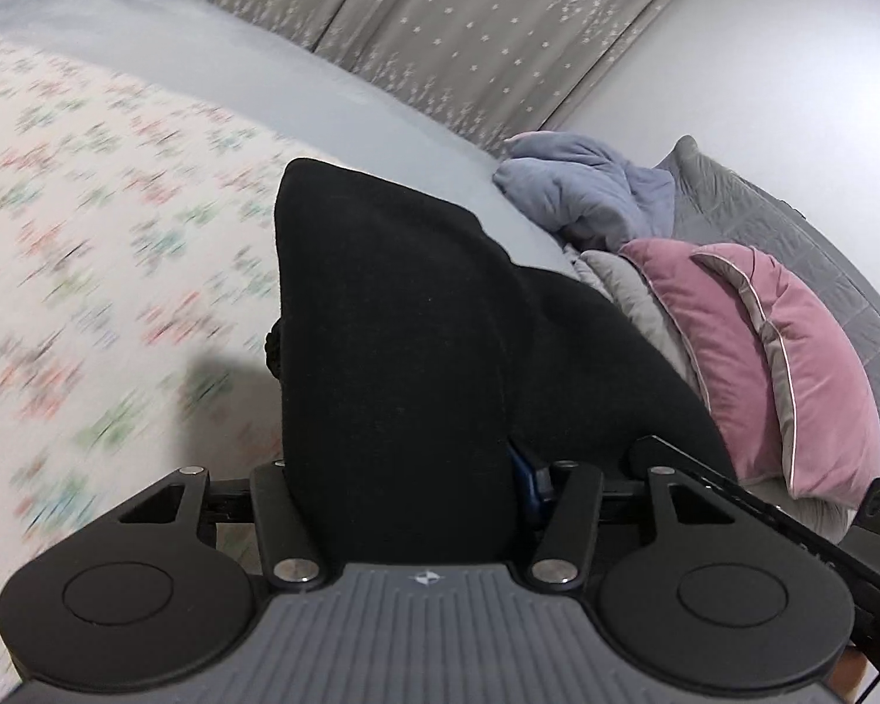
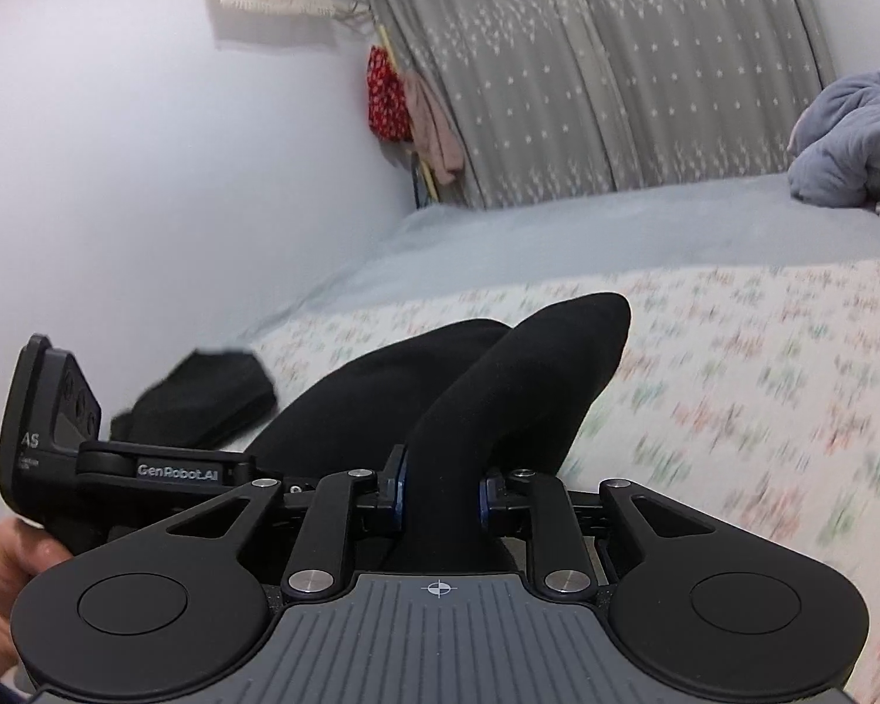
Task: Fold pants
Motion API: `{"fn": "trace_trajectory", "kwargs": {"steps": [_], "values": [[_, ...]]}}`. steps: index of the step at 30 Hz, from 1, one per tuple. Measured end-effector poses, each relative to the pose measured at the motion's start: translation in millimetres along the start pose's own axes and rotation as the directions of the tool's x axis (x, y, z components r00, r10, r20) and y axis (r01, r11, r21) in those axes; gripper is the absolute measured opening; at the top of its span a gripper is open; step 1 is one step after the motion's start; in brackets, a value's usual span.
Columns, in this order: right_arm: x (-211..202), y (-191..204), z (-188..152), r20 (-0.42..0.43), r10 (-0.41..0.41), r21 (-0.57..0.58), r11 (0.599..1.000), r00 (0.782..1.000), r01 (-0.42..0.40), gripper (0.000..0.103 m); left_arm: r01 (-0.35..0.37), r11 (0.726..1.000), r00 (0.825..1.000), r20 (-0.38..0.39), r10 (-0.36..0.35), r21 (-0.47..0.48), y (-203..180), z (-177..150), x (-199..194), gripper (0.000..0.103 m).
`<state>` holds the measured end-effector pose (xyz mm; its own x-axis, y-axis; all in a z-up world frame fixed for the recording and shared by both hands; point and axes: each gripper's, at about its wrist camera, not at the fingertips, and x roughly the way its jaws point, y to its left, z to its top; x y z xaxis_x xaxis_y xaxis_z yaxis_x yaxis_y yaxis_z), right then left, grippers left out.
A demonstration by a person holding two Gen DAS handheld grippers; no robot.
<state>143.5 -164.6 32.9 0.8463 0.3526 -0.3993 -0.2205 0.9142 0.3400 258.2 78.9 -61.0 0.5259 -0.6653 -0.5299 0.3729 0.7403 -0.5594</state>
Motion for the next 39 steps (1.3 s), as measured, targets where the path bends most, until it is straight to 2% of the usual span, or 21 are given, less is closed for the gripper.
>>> {"fn": "trace_trajectory", "kwargs": {"steps": [5, 9, 11, 13, 16, 18, 20, 23, 27, 29, 31, 32, 34, 36, 38, 39], "values": [[22, -61, 35, -0.003, 0.001, 0.064, 0.998, 1.0, -0.001, 0.021, -0.03, 0.999, 0.999, -0.023, 0.031, 0.015, -13, 22, 62, 0.058], [48, -103, 44, -0.037, -0.004, 0.089, 0.996, 0.999, 0.007, 0.021, -0.076, 0.997, 0.996, -0.054, 0.077, 0.019, -4, 22, 102, 0.06], [62, -123, 41, -0.057, -0.005, 0.098, 0.995, 0.998, 0.011, 0.021, -0.105, 0.994, 0.993, -0.058, 0.106, 0.017, -1, 13, 108, 0.069], [78, -143, 29, -0.087, -0.001, 0.133, 0.991, 0.996, 0.012, 0.023, -0.097, 0.995, 0.992, -0.077, 0.096, -0.018, 4, 12, 111, 0.075], [89, -167, 3, -0.136, -0.023, 0.21, 0.976, 0.99, 0.051, 0.038, -0.088, 0.996, 0.992, -0.09, 0.086, -0.018, 5, 15, 110, 0.077], [86, -181, -12, -0.134, -0.005, 0.288, 0.956, 0.991, 0.044, 0.05, -0.088, 0.996, 0.993, -0.079, 0.085, -0.031, 5, 15, 106, 0.078], [80, -189, -19, -0.12, 0.007, 0.35, 0.936, 0.993, 0.036, 0.051, -0.096, 0.995, 0.994, -0.063, 0.093, -0.038, 5, 13, 99, 0.078], [72, -187, -16, -0.126, -0.021, 0.383, 0.921, 0.992, 0.068, 0.051, -0.137, 0.99, 0.991, -0.012, 0.137, -0.022, -2, 18, 89, 0.078], [60, -178, -14, -0.162, -0.084, 0.345, 0.929, 0.983, 0.136, 0.051, -0.222, 0.975, 0.973, 0.056, 0.224, -0.025, -9, 29, 69, 0.078], [54, -173, -13, -0.178, -0.116, 0.314, 0.934, 0.977, 0.169, 0.053, -0.248, 0.969, 0.964, 0.104, 0.245, 0.012, -19, 31, 56, 0.078], [46, -171, -10, -0.171, -0.169, 0.27, 0.939, 0.971, 0.211, 0.055, -0.261, 0.96, 0.96, 0.135, 0.247, 0.1, -36, 29, 47, 0.077], [41, -166, -7, -0.153, -0.206, 0.24, 0.941, 0.967, 0.238, 0.055, -0.269, 0.95, 0.958, 0.145, 0.248, 0.156, -46, 26, 44, 0.072], [29, -149, 1, -0.087, -0.27, 0.149, 0.948, 0.959, 0.281, 0.057, -0.274, 0.924, 0.958, 0.161, 0.238, 0.267, -68, 13, 43, 0.07], [19, -133, 7, -0.014, -0.259, 0.07, 0.963, 0.966, 0.259, 0.057, -0.29, 0.896, 0.955, 0.156, 0.251, 0.335, -81, -3, 49, 0.069], [16, -117, 10, 0.021, -0.223, 0.018, 0.975, 0.975, 0.223, 0.055, -0.295, 0.881, 0.955, 0.129, 0.266, 0.369, -81, -16, 62, 0.069], [17, -110, 10, 0.028, -0.209, -0.008, 0.978, 0.977, 0.21, 0.055, -0.315, 0.865, 0.949, 0.123, 0.29, 0.391, -80, -23, 69, 0.069]]}}
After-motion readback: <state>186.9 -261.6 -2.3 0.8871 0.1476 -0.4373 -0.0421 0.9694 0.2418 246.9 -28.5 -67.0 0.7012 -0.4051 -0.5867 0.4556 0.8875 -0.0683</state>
